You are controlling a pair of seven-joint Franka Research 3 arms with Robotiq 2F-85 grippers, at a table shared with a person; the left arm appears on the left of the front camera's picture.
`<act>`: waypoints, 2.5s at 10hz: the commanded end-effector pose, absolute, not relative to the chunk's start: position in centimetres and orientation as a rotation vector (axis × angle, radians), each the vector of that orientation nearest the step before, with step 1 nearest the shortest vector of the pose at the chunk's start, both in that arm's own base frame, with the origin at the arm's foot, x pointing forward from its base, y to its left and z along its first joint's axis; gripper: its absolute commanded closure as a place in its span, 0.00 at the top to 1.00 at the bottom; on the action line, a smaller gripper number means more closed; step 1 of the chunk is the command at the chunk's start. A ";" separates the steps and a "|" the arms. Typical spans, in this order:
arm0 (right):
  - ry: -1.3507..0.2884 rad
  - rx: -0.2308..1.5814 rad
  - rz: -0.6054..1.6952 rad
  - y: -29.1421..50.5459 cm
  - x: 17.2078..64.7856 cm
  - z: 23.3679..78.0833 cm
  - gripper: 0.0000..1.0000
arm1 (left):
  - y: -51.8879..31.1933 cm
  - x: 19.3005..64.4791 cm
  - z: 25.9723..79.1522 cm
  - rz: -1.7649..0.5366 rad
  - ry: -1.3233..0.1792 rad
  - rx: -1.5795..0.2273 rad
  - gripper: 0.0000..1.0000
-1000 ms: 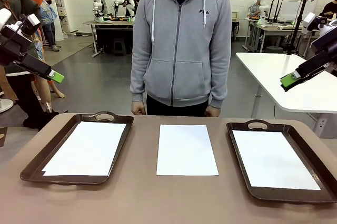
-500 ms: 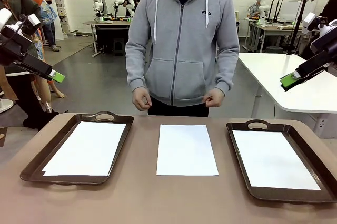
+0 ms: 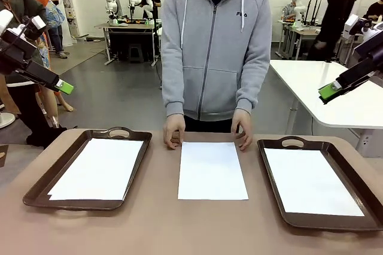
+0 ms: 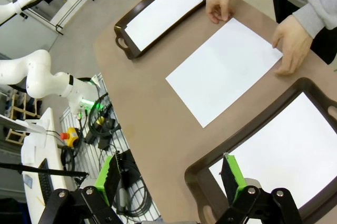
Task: Sort the A4 documents.
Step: Receive the A4 Paper.
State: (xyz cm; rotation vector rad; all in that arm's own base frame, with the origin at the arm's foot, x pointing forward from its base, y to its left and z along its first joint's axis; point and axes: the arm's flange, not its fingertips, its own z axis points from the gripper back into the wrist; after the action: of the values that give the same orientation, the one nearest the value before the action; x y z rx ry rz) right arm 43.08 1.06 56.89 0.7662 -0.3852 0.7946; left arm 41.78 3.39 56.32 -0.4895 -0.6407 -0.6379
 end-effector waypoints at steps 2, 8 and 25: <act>-0.394 0.776 0.796 1.2 43.0 56.7 1.00 | 3.5 41.7 56.4 -0.647 -0.642 -0.484 1.00; -0.394 0.776 0.796 1.2 43.0 56.7 1.00 | 3.5 41.7 56.4 -0.647 -0.642 -0.484 1.00; -0.394 0.776 0.796 1.2 43.0 56.7 1.00 | 3.5 41.7 56.4 -0.647 -0.642 -0.484 1.00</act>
State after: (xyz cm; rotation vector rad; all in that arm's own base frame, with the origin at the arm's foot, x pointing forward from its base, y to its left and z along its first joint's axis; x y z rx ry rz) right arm 43.08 1.05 56.89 0.7662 -0.3853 0.7946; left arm 41.77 3.38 56.33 -0.4889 -0.6406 -0.6381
